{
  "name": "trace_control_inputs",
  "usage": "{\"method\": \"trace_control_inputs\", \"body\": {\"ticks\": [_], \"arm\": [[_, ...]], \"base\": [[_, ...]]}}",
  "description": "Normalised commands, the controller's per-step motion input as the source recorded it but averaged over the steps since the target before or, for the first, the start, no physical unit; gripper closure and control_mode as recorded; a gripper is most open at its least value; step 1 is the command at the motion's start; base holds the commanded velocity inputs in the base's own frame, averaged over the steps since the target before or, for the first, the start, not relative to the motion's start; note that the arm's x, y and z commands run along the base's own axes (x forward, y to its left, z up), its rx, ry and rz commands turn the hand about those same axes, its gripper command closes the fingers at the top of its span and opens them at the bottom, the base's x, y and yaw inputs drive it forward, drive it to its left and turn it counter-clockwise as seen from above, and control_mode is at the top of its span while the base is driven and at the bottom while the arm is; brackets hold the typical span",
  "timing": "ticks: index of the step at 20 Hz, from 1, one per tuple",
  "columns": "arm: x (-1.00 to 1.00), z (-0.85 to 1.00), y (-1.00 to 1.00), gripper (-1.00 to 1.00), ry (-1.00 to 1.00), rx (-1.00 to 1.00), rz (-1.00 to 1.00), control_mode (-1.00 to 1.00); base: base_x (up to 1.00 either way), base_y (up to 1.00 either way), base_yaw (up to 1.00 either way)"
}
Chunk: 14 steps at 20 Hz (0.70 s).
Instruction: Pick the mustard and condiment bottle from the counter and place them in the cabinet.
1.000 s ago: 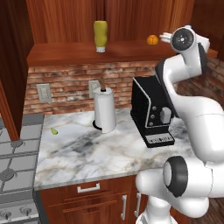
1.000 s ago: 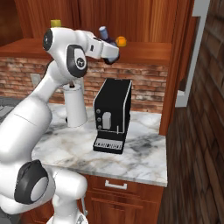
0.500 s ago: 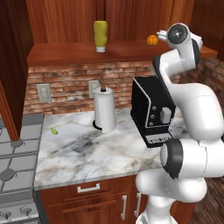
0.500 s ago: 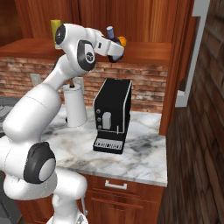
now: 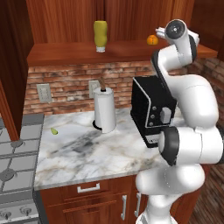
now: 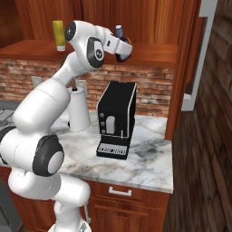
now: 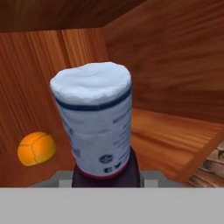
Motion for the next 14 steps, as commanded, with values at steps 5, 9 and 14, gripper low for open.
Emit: {"method": "trace_control_inputs", "body": {"ticks": [5, 9, 14], "arm": [[0.36, -0.03, -0.13, 1.0, 0.0, 0.0, 0.0, -1.0], [0.32, -0.12, -0.12, 1.0, 0.0, 0.0, 0.0, -1.0], [0.32, -0.24, -0.1, 1.0, 0.0, 0.0, 0.0, -1.0]], "base": [[0.0, 0.0, 0.0], [0.0, 0.0, 0.0], [0.0, 0.0, 0.0]]}}
